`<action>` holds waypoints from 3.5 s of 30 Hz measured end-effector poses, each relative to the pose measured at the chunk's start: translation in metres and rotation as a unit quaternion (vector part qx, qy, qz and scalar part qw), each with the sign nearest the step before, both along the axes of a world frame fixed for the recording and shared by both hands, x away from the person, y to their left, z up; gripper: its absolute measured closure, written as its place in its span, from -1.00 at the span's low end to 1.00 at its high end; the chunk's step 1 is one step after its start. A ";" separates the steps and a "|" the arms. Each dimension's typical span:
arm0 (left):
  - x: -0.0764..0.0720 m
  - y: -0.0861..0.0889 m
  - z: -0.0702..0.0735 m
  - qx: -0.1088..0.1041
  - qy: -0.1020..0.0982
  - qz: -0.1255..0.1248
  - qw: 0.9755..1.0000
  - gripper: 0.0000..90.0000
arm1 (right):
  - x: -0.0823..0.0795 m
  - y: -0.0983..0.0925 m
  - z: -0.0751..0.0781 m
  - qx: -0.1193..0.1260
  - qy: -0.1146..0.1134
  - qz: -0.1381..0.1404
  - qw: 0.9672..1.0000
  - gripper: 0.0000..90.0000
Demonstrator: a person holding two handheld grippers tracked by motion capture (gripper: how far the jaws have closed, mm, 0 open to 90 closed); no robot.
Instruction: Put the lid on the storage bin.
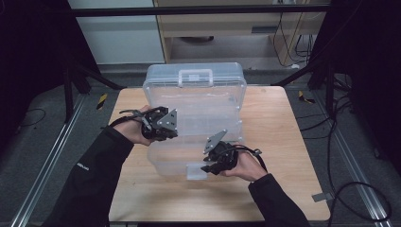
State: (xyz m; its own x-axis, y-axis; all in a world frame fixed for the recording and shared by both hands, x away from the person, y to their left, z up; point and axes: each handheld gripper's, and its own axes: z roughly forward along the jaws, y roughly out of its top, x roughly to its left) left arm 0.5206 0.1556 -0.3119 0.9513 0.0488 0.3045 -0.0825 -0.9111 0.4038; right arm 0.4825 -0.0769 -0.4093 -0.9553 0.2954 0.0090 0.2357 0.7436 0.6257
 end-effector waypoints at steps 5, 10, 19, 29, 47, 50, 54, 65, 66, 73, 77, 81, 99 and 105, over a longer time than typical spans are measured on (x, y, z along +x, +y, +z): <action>0.000 -0.002 0.001 0.006 -0.001 0.001 1.000 0.87 | -0.004 -0.020 0.009 0.061 -0.004 -0.019 0.998 0.52; 0.001 -0.001 0.000 0.001 0.001 0.000 1.000 0.87 | -0.009 -0.042 0.022 0.100 -0.026 -0.056 0.993 0.67; 0.002 -0.002 0.001 0.003 0.001 -0.001 1.000 0.85 | -0.012 -0.073 0.032 0.155 -0.042 -0.113 0.981 0.94; 0.001 -0.003 0.000 0.001 0.001 0.001 1.000 0.84 | -0.002 -0.092 0.058 0.254 -0.071 -0.155 0.952 1.00; 0.002 -0.001 0.000 -0.007 -0.009 -0.004 1.000 0.84 | 0.045 -0.114 0.069 0.248 -0.088 -0.254 0.931 1.00; 0.001 -0.001 -0.001 -0.009 -0.006 -0.003 1.000 0.84 | 0.048 -0.116 0.068 0.246 -0.084 -0.261 0.930 1.00; -0.001 0.001 -0.003 -0.010 -0.005 -0.006 1.000 0.85 | 0.051 -0.118 0.066 0.244 -0.081 -0.265 0.929 1.00; -0.005 0.002 -0.007 -0.007 0.013 0.000 1.000 0.85 | 0.051 -0.121 0.067 0.245 -0.085 -0.274 0.926 1.00; -0.006 0.002 -0.007 -0.006 0.013 0.000 1.000 0.85 | 0.051 -0.122 0.067 0.244 -0.084 -0.274 0.926 1.00; -0.004 0.001 -0.008 -0.008 0.003 -0.017 1.000 0.85 | 0.050 -0.123 0.066 0.244 -0.081 -0.276 0.926 1.00; -0.005 0.001 -0.009 -0.006 0.006 -0.020 1.000 0.85 | 0.051 -0.124 0.066 0.247 -0.077 -0.275 0.926 1.00; -0.007 0.002 -0.012 -0.007 0.006 -0.026 1.000 0.84 | 0.048 -0.126 0.067 0.244 -0.082 -0.276 0.926 1.00; -0.012 0.009 -0.014 -0.053 0.027 0.004 0.998 0.48 | 0.037 -0.133 0.059 0.244 -0.062 -0.263 0.931 0.98; -0.016 0.008 -0.014 -0.107 0.052 0.024 0.993 0.21 | 0.034 -0.134 0.056 0.247 -0.061 -0.260 0.932 0.93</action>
State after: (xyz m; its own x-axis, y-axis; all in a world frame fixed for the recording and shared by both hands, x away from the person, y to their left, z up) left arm 0.5045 0.1639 -0.3260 0.9721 0.1486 0.1815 0.0125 -0.8055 0.5925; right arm 0.5164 -0.2104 -0.3536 -0.6877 0.7065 0.1674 0.3882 0.1630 0.9070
